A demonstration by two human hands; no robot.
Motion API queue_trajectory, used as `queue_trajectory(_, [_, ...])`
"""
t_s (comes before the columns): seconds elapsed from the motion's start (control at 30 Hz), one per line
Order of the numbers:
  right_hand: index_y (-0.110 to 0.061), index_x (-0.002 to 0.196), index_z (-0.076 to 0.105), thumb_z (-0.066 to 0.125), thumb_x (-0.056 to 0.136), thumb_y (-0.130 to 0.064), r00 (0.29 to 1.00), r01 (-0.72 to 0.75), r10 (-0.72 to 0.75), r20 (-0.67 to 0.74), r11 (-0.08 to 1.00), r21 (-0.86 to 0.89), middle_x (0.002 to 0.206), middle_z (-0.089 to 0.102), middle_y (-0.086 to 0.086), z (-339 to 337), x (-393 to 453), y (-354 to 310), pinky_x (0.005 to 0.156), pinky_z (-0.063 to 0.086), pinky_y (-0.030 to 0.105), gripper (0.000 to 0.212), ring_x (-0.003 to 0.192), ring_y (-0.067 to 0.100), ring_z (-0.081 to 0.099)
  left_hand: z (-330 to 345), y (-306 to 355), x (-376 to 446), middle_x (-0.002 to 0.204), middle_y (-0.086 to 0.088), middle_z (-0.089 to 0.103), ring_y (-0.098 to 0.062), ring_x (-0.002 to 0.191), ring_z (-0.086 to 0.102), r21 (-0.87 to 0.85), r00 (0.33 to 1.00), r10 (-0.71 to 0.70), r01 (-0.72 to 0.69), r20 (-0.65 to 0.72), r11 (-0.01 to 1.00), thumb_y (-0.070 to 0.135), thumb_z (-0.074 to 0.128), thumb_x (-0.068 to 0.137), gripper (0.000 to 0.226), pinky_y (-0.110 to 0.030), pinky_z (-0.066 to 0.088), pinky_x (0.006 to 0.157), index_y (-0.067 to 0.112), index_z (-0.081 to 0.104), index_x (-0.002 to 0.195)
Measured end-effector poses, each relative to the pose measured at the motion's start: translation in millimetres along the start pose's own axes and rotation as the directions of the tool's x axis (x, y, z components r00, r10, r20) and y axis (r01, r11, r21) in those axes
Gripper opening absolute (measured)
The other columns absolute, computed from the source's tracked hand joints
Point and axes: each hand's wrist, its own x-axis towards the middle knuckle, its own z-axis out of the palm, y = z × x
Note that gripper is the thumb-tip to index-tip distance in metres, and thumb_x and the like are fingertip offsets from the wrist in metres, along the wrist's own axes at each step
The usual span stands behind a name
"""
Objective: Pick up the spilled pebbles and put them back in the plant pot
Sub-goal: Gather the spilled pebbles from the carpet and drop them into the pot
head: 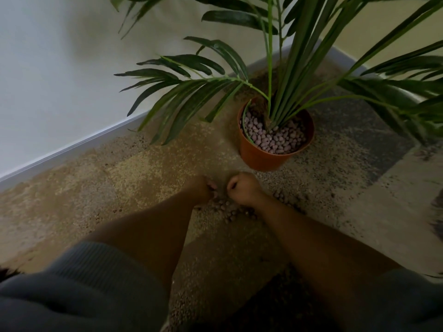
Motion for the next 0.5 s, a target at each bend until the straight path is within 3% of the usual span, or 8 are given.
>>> queue_trajectory(0.13, [-0.005,0.105,0.071,0.056,0.089,-0.009,0.965,-0.256,0.262,0.016,0.926,0.278,0.110,0.070,0.011,-9.5,4.2,5.6,0.095,0.053,0.038,0.022,0.105,0.026,0.065,-1.7,5.0,-6.1,0.110,0.003,0.064,-0.016,0.107,0.061,-0.106,0.998,-0.044,0.040,-0.033,0.994,0.017,0.066,0.087,0.022,-0.026,0.049,0.082,0.018,0.071,0.108])
queue_trajectory(0.2, [0.000,0.114,0.066,0.059,0.088,0.000,0.921,-0.378,0.363,0.143,0.742,0.554,0.122,0.063,0.010,-14.9,3.4,4.4,0.087,0.058,0.034,0.027,0.107,0.024,0.062,-3.5,10.7,-12.2,0.115,0.001,0.066,-0.017,0.109,0.060,-0.099,0.999,-0.030,0.026,-0.038,0.995,0.016,0.065,0.088,0.023,-0.026,0.049,0.086,0.016,0.071,0.109])
queue_trajectory(0.27, [0.000,0.125,0.059,0.058,0.089,0.007,0.885,-0.435,0.380,0.270,0.465,0.771,0.128,0.054,0.009,-21.2,-5.1,-0.1,0.074,0.059,0.025,0.036,0.101,0.020,0.059,-5.4,15.4,-17.8,0.110,0.002,0.066,-0.017,0.104,0.061,-0.119,0.999,-0.047,0.046,-0.008,0.992,0.016,0.064,0.088,0.023,-0.027,0.052,0.082,0.016,0.070,0.110])
queue_trajectory(0.33, [0.000,0.124,0.059,0.056,0.090,0.008,0.864,-0.462,0.378,0.332,0.336,0.821,0.120,0.055,0.011,-26.2,-13.7,-2.0,0.076,0.058,0.025,0.035,0.090,0.016,0.059,-7.7,19.1,-20.8,0.098,0.003,0.064,-0.015,0.086,0.061,-0.216,0.993,-0.111,0.115,0.027,0.970,0.015,0.062,0.088,0.017,-0.025,0.053,0.065,0.019,0.071,0.102])
queue_trajectory(0.4, [0.001,0.114,0.060,0.053,0.093,0.006,0.858,-0.477,0.353,0.373,0.282,0.832,0.103,0.060,0.011,-29.7,-20.3,-2.4,0.083,0.055,0.028,0.023,0.083,0.015,0.059,-10.1,24.0,-24.0,0.089,0.003,0.064,-0.013,0.073,0.060,-0.356,0.986,-0.162,0.169,0.051,0.919,0.011,0.060,0.088,0.013,-0.026,0.052,0.064,0.020,0.069,0.087])
queue_trajectory(0.5, [-0.004,0.109,0.056,0.049,0.097,-0.001,0.866,-0.468,0.312,0.392,0.226,0.854,0.092,0.062,0.011,-37.1,-27.5,-8.4,0.086,0.052,0.029,0.014,0.089,0.018,0.062,-14.1,38.1,-31.3,0.075,-0.003,0.058,-0.008,0.047,0.054,-0.641,0.963,-0.232,0.267,0.141,0.720,0.006,0.052,0.093,0.020,-0.019,0.046,0.047,0.022,0.062,0.085])
